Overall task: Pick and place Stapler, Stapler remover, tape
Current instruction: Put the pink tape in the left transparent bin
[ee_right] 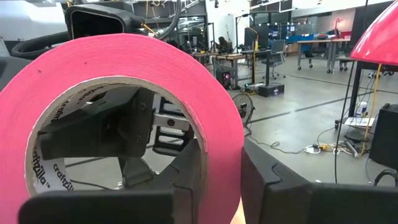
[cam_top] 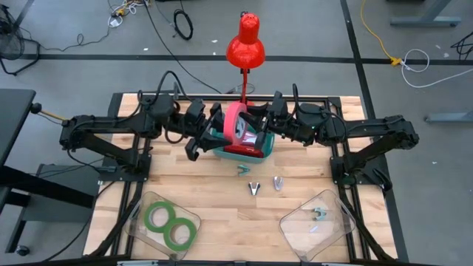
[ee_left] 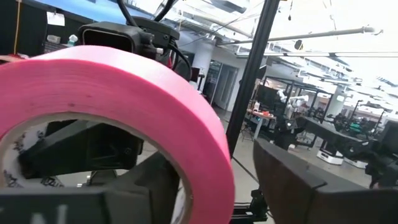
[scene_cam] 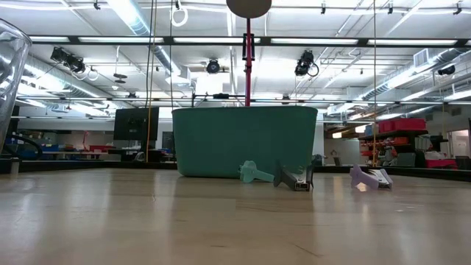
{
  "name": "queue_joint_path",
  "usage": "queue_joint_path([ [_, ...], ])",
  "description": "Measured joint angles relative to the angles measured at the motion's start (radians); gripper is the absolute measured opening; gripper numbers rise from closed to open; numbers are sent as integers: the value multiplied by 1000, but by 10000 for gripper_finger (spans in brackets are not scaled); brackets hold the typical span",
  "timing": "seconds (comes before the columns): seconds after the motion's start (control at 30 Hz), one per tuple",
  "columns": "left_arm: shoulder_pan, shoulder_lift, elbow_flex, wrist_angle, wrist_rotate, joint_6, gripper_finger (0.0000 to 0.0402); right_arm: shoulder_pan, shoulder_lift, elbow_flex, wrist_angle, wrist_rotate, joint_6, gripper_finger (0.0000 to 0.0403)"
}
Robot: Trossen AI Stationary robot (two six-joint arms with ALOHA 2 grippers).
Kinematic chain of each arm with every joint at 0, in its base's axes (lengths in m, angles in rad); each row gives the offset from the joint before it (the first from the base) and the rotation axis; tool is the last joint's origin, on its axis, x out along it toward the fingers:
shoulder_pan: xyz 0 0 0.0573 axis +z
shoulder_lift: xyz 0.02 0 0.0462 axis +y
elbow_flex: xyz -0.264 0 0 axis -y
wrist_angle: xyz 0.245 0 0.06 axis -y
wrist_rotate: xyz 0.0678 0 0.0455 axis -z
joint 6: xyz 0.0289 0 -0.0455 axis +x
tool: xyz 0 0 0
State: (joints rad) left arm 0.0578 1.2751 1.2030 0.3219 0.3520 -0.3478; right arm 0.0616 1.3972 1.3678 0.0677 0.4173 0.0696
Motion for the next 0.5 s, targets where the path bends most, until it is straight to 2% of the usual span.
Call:
queue_joint_path([
  [0.23,0,0,0,-2,-3,3,150,0,0,0,0,-3,0,66],
  [0.5,0,0,0,-5,1,-3,116,0,0,0,0,-17,-3,66],
])
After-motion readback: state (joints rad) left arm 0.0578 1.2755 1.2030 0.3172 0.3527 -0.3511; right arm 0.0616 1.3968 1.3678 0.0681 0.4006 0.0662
